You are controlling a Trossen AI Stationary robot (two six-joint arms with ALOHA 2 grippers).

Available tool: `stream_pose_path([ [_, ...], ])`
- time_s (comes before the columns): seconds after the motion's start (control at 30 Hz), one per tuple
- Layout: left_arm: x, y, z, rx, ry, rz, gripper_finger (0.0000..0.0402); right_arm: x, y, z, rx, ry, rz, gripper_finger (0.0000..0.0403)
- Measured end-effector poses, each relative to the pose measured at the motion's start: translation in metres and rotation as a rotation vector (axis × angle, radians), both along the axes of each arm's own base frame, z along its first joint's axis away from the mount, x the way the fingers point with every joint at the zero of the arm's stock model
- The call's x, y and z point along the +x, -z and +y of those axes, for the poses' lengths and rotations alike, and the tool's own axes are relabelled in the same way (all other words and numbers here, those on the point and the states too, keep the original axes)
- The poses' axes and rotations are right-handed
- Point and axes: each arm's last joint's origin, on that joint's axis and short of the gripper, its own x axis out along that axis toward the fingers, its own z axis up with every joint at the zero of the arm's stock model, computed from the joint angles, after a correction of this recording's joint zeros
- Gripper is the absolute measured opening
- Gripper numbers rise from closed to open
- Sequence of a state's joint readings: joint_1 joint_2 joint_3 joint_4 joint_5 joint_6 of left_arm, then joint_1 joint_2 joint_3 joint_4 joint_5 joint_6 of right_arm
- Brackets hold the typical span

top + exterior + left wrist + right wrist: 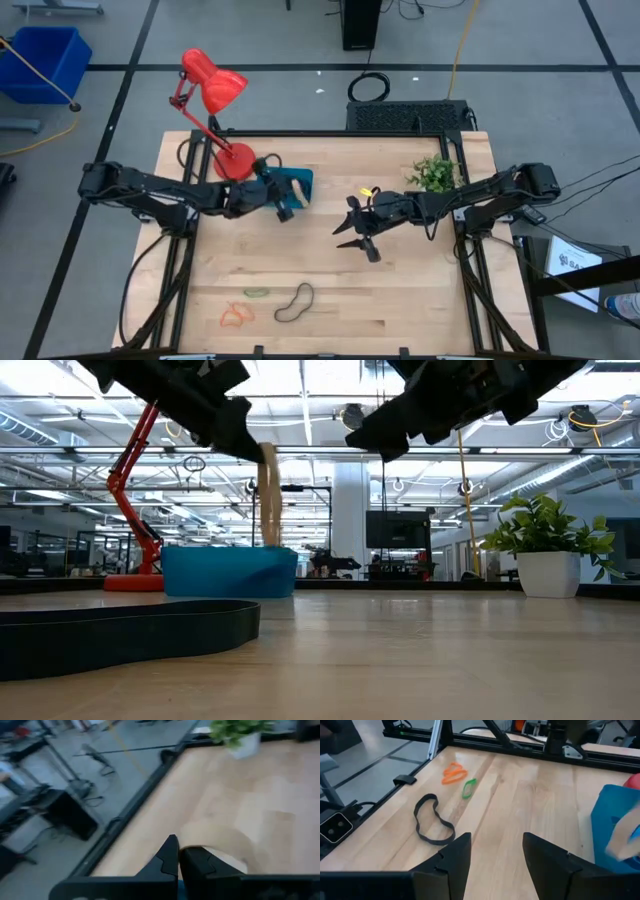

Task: Pick and place rubber bands into bin
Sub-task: Put the brown rubber band into the blue bin

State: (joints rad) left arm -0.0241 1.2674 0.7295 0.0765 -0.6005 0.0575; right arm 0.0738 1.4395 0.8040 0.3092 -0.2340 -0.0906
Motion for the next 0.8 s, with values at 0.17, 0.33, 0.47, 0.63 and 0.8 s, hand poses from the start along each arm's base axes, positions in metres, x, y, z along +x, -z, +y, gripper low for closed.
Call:
stream_pose_path([
  [0.17,-0.008,-0.003,0.015,0.033,-0.089,0.038,0.0005,0.0,0.001,0.0,-0.002,0.0,0.008,0.0176],
  [0.33,-0.011,0.008,0.027,-0.023,-0.129,0.115,0.0007,0.0,0.001,0.0,-0.003,-0.001,0.008,0.0177],
  [0.47,-0.013,0.024,0.034,-0.103,-0.165,0.193,0.0008,0.0,0.001,0.0,-0.004,-0.001,0.008,0.0174],
  [0.63,-0.011,0.039,0.041,-0.158,-0.232,0.237,0.001,0.0,0.001,0.0,-0.008,-0.002,0.007,0.0172],
  [0.8,-0.005,0.052,0.048,-0.239,-0.226,0.254,0.0011,-0.001,0.001,0.0,-0.008,-0.002,0.011,0.0175],
])
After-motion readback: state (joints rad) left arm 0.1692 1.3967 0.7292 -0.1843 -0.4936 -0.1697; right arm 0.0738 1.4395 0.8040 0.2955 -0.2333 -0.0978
